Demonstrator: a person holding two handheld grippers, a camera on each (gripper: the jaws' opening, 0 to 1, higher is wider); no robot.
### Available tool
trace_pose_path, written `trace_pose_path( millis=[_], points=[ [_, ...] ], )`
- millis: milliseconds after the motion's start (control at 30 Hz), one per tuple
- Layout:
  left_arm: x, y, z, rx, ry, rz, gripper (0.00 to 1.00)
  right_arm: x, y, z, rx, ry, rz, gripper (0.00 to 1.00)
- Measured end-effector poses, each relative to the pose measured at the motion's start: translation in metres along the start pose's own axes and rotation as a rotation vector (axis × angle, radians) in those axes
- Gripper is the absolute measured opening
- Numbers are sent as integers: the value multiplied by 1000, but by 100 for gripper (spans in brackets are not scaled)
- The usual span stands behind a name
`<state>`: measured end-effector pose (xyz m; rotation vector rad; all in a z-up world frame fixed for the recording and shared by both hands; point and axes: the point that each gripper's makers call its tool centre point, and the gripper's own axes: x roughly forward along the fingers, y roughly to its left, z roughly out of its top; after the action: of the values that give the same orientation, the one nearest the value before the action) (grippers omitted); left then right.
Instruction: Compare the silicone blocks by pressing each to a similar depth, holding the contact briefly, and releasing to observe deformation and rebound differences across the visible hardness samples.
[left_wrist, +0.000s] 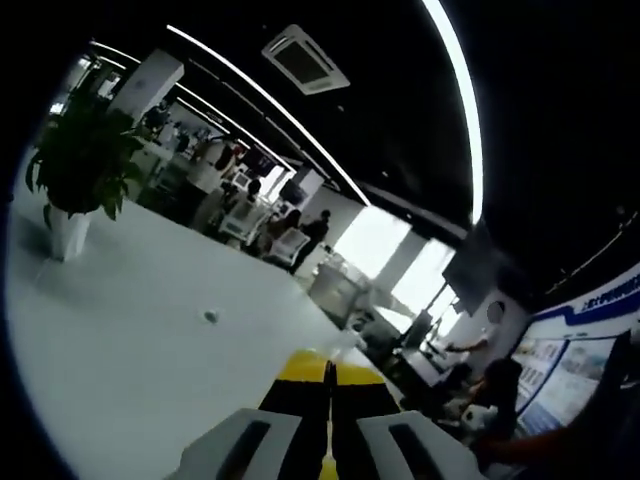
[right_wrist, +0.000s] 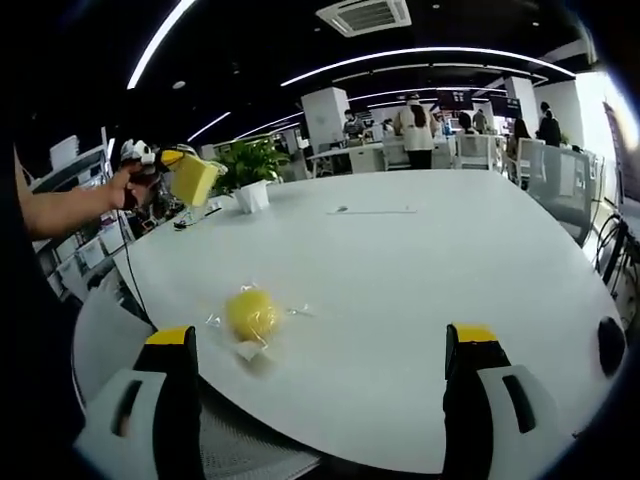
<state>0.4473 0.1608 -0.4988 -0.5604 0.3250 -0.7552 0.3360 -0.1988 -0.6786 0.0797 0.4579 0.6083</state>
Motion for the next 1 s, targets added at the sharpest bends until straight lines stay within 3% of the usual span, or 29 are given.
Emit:
trace_pose_path(
  millis=[267,333,433,567,667,1000],
  points=[
    [7,-19,14,66,6,-41,0,2,1,16,-24,-32,18,96],
    [8,-30,18,98,2,-87,0,2,3,26,-34,-64,32,96],
    [9,-41,24,99,-8,-109,0,1,8,49,-95,-162,64,96],
    [9,-52,31,107,-21,-141,0,1,14,65,-56,-150,103,96],
    [10,-62,33,122,-19,-161,0,-1,17,88,-3,-168,126,96],
    [17,-94,38,159,-9,-235,0,0,16,161,-139,-218,163,96]
  ],
)
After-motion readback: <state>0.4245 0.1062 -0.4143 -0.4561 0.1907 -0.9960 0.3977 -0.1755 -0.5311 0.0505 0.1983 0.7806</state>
